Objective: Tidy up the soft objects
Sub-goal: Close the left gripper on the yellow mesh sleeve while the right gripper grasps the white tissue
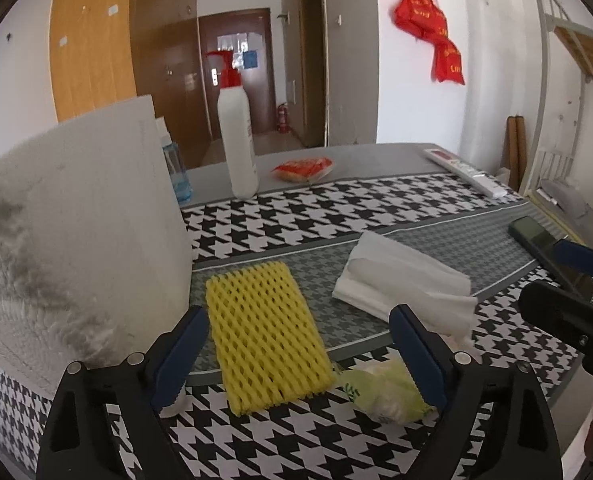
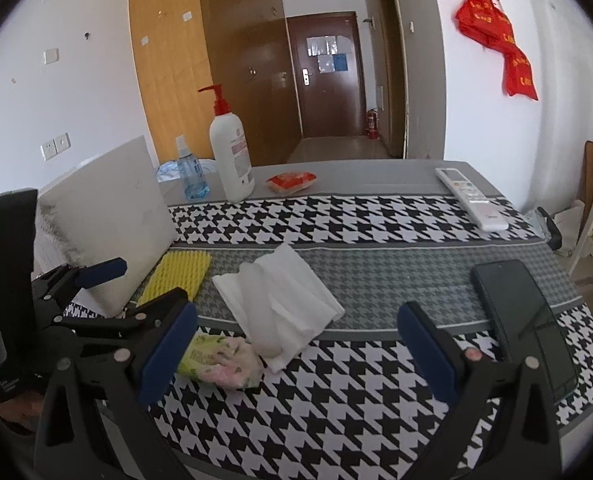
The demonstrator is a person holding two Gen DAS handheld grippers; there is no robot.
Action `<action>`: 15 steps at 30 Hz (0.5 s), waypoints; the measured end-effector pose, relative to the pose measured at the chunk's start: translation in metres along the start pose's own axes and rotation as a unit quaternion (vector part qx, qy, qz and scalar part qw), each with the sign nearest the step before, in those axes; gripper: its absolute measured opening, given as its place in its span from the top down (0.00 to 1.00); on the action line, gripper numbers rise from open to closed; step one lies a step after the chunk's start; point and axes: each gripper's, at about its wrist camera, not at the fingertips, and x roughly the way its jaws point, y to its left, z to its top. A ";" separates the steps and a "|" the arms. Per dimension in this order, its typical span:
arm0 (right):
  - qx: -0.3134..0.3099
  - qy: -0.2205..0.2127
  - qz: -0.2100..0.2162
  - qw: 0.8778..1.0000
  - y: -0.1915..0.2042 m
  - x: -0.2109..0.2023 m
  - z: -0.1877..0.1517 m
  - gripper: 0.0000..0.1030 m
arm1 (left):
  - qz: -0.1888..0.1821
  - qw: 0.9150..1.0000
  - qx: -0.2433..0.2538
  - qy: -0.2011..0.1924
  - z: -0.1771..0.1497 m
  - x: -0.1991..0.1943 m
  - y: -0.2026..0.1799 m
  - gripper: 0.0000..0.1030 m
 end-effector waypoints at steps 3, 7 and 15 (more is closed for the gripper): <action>0.001 0.002 0.001 1.000 -0.001 0.004 0.000 0.02 | -0.004 1.000 0.005 0.007 0.001 0.004 -0.004 0.16; 0.005 0.005 0.004 1.000 -0.002 0.007 -0.001 0.02 | -0.008 1.000 0.010 0.014 0.004 0.009 -0.008 0.16; 0.001 0.008 0.008 1.000 -0.001 0.009 0.000 0.02 | 0.025 0.999 -0.024 0.024 0.003 0.012 0.011 0.16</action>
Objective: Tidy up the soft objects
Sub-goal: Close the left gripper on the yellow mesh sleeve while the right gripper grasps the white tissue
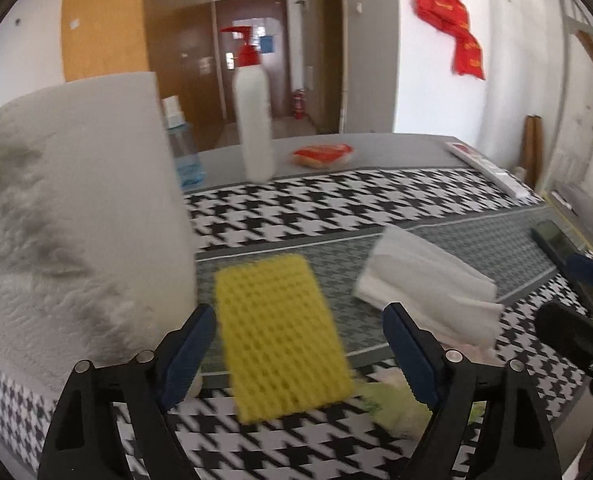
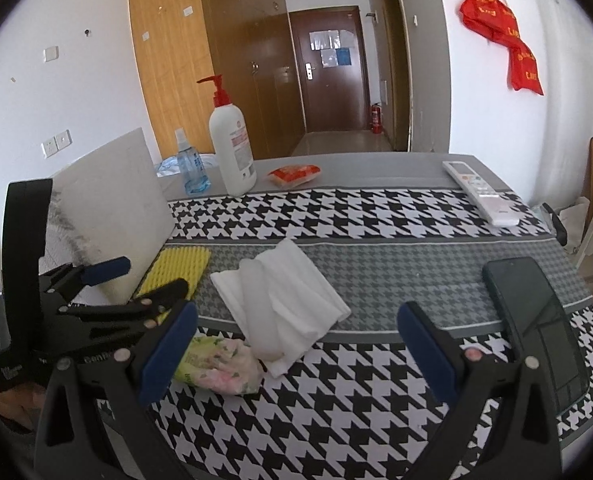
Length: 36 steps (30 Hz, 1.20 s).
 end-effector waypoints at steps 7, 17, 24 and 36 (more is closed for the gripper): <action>-0.014 0.009 0.010 1.000 0.009 0.008 0.001 0.02 | 0.015 1.000 -0.007 0.008 -0.002 0.000 0.011 0.19; -0.023 0.044 0.036 0.998 0.013 0.027 0.005 0.27 | 0.000 0.998 -0.004 0.055 -0.001 0.018 0.011 0.38; -0.047 0.074 0.050 0.995 0.026 0.045 0.004 0.49 | -0.015 0.997 -0.009 0.072 -0.001 0.023 0.012 0.41; -0.060 0.108 0.034 0.992 0.030 0.063 -0.001 0.74 | -0.072 0.995 -0.029 0.064 -0.001 0.020 0.021 0.70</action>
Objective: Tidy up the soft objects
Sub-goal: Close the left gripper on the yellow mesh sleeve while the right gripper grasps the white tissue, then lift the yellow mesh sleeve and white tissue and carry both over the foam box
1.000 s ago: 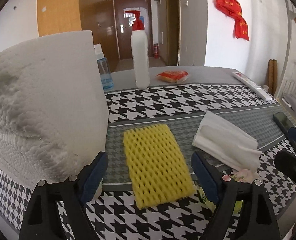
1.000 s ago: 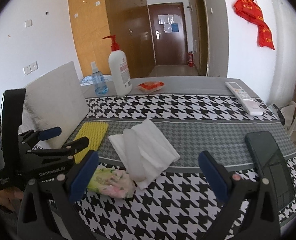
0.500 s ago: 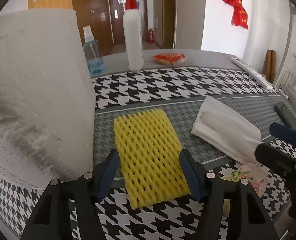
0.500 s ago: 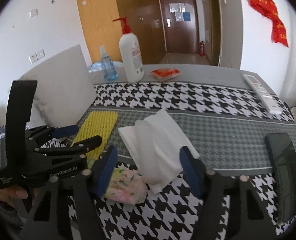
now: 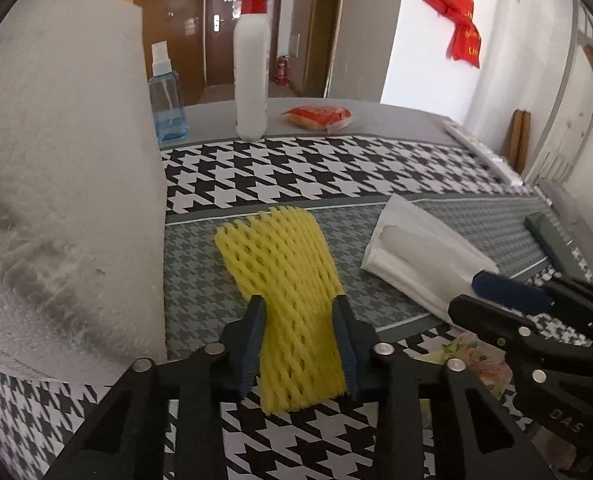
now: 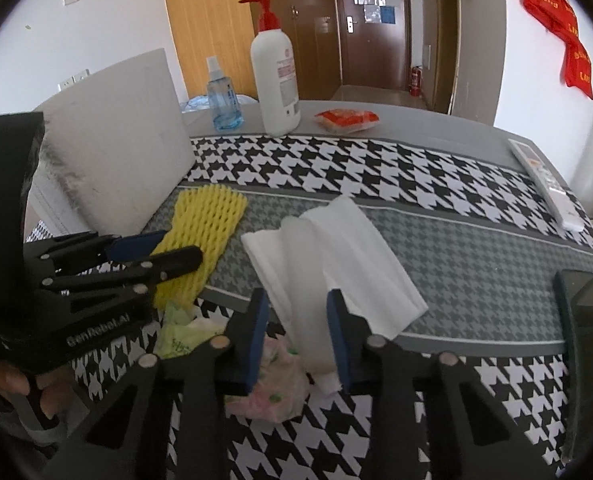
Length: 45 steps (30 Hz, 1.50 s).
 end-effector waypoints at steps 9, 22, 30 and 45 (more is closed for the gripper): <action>-0.015 0.017 -0.017 1.000 0.003 0.010 0.004 0.76 | -0.033 0.999 -0.007 -0.016 0.001 -0.005 0.004 0.88; 0.005 0.019 -0.011 1.000 -0.009 0.006 0.004 0.88 | -0.039 0.999 -0.005 -0.027 0.001 -0.008 0.005 0.90; 0.042 -0.027 0.019 0.999 -0.018 -0.024 0.004 0.88 | -0.036 0.997 0.017 -0.070 0.001 -0.027 -0.004 0.90; 0.089 -0.133 0.029 0.987 0.010 -0.074 0.004 0.88 | -0.022 0.984 0.061 -0.168 0.015 -0.088 -0.010 0.90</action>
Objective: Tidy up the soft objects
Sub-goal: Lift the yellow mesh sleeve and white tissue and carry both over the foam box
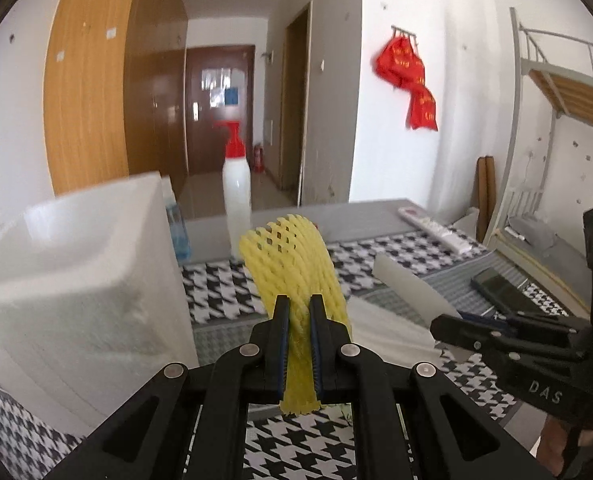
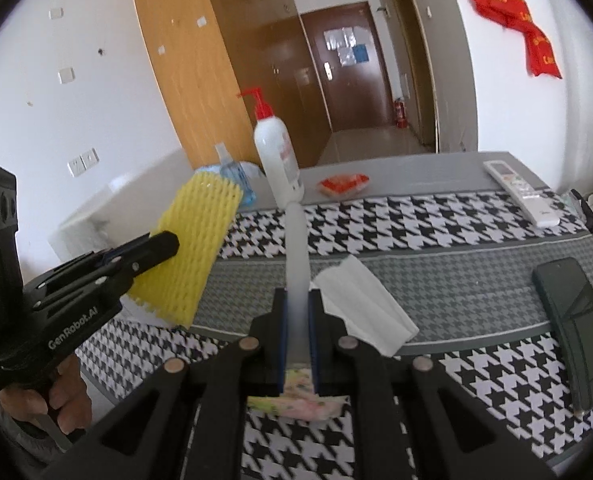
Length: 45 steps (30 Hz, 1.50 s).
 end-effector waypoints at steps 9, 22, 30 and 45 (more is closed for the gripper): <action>0.010 -0.064 -0.013 0.998 0.027 -0.033 0.005 0.88 | -0.010 0.999 0.021 -0.035 0.007 -0.021 0.000 0.90; -0.013 -0.118 -0.017 0.993 0.061 -0.055 0.015 0.88 | 0.002 0.994 0.042 -0.103 0.024 -0.063 0.004 0.90; -0.024 -0.132 -0.018 0.991 0.073 -0.061 0.021 0.88 | 0.002 0.992 0.043 -0.122 0.030 -0.074 0.010 0.90; -0.049 -0.136 -0.003 0.990 0.102 -0.057 0.029 0.88 | 0.029 0.987 0.041 -0.153 0.029 -0.110 0.029 0.90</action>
